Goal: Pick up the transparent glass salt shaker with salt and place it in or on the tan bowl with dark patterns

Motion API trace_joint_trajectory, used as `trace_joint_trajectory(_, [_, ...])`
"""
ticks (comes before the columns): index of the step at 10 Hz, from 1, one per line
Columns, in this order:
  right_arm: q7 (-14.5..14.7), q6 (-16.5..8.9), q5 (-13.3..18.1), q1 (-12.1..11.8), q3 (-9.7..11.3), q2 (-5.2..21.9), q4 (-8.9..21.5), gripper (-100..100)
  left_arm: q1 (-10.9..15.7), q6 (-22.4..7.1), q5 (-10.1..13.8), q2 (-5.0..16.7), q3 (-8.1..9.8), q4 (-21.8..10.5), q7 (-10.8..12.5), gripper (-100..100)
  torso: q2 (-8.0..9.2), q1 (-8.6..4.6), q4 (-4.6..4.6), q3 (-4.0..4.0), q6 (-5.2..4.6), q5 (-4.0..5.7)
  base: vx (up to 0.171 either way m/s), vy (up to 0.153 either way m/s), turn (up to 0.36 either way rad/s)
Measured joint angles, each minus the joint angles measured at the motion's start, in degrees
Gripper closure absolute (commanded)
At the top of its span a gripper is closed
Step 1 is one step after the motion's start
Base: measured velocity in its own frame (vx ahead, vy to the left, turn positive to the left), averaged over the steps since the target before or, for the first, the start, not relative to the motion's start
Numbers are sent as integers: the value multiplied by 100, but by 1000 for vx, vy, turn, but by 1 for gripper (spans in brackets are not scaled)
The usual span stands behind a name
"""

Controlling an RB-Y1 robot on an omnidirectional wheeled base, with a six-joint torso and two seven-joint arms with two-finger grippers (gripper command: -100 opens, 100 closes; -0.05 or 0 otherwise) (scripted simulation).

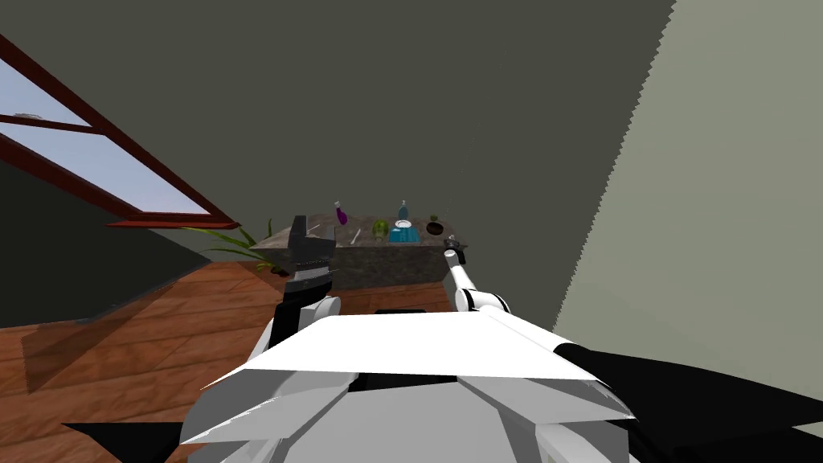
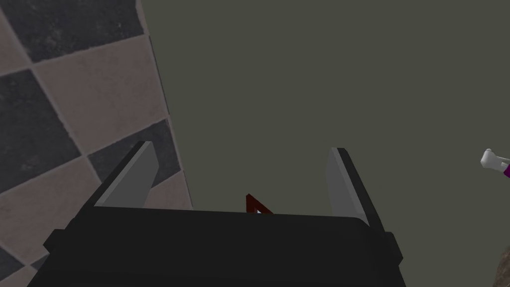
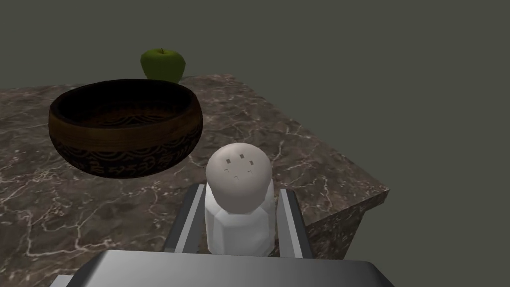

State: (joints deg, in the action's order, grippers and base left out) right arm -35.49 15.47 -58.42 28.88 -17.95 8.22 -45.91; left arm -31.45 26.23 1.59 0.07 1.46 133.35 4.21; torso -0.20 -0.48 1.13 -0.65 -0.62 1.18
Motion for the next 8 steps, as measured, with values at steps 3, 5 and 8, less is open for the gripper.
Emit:
trace_joint_trajectory(3, [114,-25,62,613,-166,-38,472,100,-1,0,0,0,0,0,0,0,-10,-4,3,-6,-4,3,140,3,-94])
trace_joint_trajectory(5, [225,-104,67,927,-290,-42,650,100,0,0,0,0,0,0,0,0,2,2,0,1,1,2,140,11,-80])
trace_joint_trajectory(8, [352,-161,96,1376,-449,-114,936,100,0,0,0,0,0,0,0,0,14,7,-3,8,5,2,106,21,-63])
